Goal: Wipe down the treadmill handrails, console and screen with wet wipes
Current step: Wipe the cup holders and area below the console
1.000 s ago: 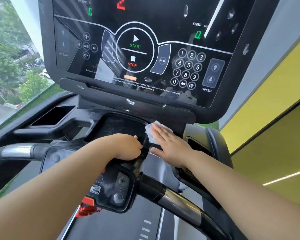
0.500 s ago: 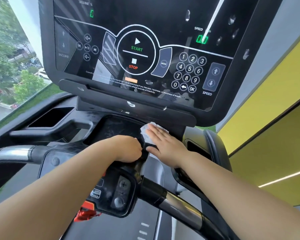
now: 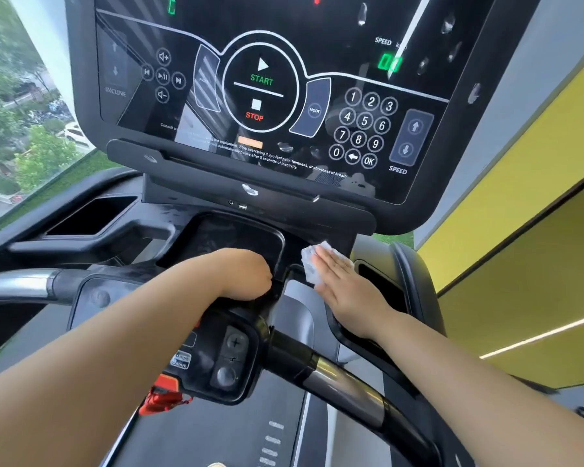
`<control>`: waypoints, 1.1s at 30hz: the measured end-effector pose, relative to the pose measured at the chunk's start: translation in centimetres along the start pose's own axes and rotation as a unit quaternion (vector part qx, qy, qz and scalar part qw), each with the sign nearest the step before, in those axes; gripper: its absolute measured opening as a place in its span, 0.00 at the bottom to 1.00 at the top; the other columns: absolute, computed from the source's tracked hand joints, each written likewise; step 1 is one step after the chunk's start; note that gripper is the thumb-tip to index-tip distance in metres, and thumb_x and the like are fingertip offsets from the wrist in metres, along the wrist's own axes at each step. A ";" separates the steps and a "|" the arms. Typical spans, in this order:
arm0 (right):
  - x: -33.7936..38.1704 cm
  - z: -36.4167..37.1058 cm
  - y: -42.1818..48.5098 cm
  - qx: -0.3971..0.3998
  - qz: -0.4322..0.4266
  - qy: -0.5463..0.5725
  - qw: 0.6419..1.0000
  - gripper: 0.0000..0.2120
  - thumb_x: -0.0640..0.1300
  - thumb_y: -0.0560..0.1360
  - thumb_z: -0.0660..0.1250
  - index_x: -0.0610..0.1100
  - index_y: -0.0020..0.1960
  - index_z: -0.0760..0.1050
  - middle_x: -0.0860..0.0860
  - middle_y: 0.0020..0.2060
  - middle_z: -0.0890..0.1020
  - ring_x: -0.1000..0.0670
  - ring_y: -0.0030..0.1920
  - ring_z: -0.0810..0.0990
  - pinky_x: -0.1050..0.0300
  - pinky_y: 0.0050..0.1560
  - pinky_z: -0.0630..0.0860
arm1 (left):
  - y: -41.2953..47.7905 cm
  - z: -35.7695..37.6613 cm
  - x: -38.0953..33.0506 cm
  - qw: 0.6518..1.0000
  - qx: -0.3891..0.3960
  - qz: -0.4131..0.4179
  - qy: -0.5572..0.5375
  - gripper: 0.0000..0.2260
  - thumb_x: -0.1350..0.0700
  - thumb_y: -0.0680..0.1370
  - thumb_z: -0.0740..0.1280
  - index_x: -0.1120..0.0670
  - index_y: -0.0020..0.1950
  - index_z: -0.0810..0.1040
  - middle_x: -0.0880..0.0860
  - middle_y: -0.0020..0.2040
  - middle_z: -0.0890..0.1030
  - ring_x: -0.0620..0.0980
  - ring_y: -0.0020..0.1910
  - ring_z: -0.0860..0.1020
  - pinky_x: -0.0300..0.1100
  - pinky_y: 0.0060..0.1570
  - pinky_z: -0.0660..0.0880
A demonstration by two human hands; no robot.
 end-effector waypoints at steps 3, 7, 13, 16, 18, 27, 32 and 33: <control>1.0 -0.7 2.2 -0.005 0.005 0.033 0.999 0.24 0.49 0.84 0.45 0.45 0.78 0.45 0.53 0.77 0.45 0.57 0.76 0.41 0.65 0.73 0.40 | -0.6 -0.6 0.1 0.999 -0.008 -0.006 -0.049 0.18 0.57 0.82 0.52 0.56 0.69 0.72 0.54 0.70 0.70 0.52 0.69 0.68 0.42 0.66 0.63; 1.9 -1.5 3.3 -0.049 0.018 0.063 0.997 0.22 0.47 0.84 0.48 0.48 0.77 0.52 0.55 0.77 0.53 0.57 0.76 0.49 0.64 0.71 0.51 | -1.8 -1.8 2.9 0.998 -0.054 -0.003 -0.030 0.17 0.55 0.81 0.53 0.56 0.61 0.78 0.53 0.64 0.77 0.52 0.63 0.73 0.43 0.64 0.67; 4.0 -1.8 2.8 -0.027 -0.038 -0.027 0.999 0.23 0.41 0.83 0.50 0.50 0.77 0.53 0.56 0.77 0.52 0.58 0.75 0.53 0.60 0.64 0.65 | -4.6 -3.0 5.9 0.973 -0.217 -0.077 -0.019 0.15 0.48 0.77 0.56 0.51 0.45 0.82 0.51 0.45 0.82 0.53 0.45 0.79 0.43 0.47 0.76; 7.6 -1.3 1.2 -0.042 -0.131 0.026 0.990 0.21 0.37 0.82 0.54 0.47 0.74 0.63 0.52 0.74 0.63 0.55 0.74 0.58 0.63 0.66 0.59 | -5.3 -3.3 6.2 0.958 -0.264 -0.104 -0.043 0.18 0.46 0.76 0.55 0.52 0.42 0.82 0.51 0.40 0.83 0.52 0.41 0.79 0.40 0.42 0.76; 8.0 -1.0 0.8 -0.038 -0.136 0.081 0.987 0.19 0.37 0.82 0.55 0.46 0.72 0.68 0.52 0.72 0.67 0.57 0.74 0.59 0.68 0.68 0.55 | -5.6 -3.4 6.3 0.952 -0.279 -0.110 -0.059 0.19 0.45 0.74 0.54 0.53 0.41 0.82 0.52 0.39 0.82 0.53 0.40 0.79 0.39 0.40 0.76; 4.9 -1.5 3.3 0.001 -0.073 0.088 0.993 0.19 0.43 0.83 0.53 0.50 0.73 0.63 0.57 0.74 0.60 0.67 0.69 0.49 0.78 0.66 0.41 | -6.0 -3.7 6.2 0.945 -0.299 -0.111 -0.074 0.18 0.48 0.75 0.57 0.56 0.41 0.82 0.56 0.39 0.82 0.55 0.34 0.78 0.39 0.33 0.72; 5.7 -1.4 2.6 0.008 -0.058 0.115 0.992 0.18 0.44 0.83 0.51 0.50 0.71 0.67 0.56 0.74 0.62 0.66 0.71 0.50 0.78 0.64 0.41 | -6.1 -3.8 6.2 0.939 -0.312 -0.114 -0.087 0.17 0.49 0.75 0.58 0.57 0.40 0.82 0.57 0.37 0.82 0.53 0.30 0.71 0.40 0.31 0.71; 6.0 -1.2 2.1 0.013 -0.060 0.129 0.990 0.18 0.44 0.83 0.52 0.50 0.71 0.68 0.57 0.73 0.63 0.67 0.70 0.49 0.76 0.65 0.43 | -6.1 -3.8 6.2 0.938 -0.314 -0.115 -0.089 0.17 0.49 0.75 0.58 0.58 0.40 0.82 0.58 0.37 0.82 0.52 0.29 0.71 0.40 0.31 0.71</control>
Point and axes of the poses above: each hand's wrist, its own y-axis towards the middle knuckle, its own z-axis out of the palm, x = y × z, the point moved 8 cm from there along y, towards the middle knuckle
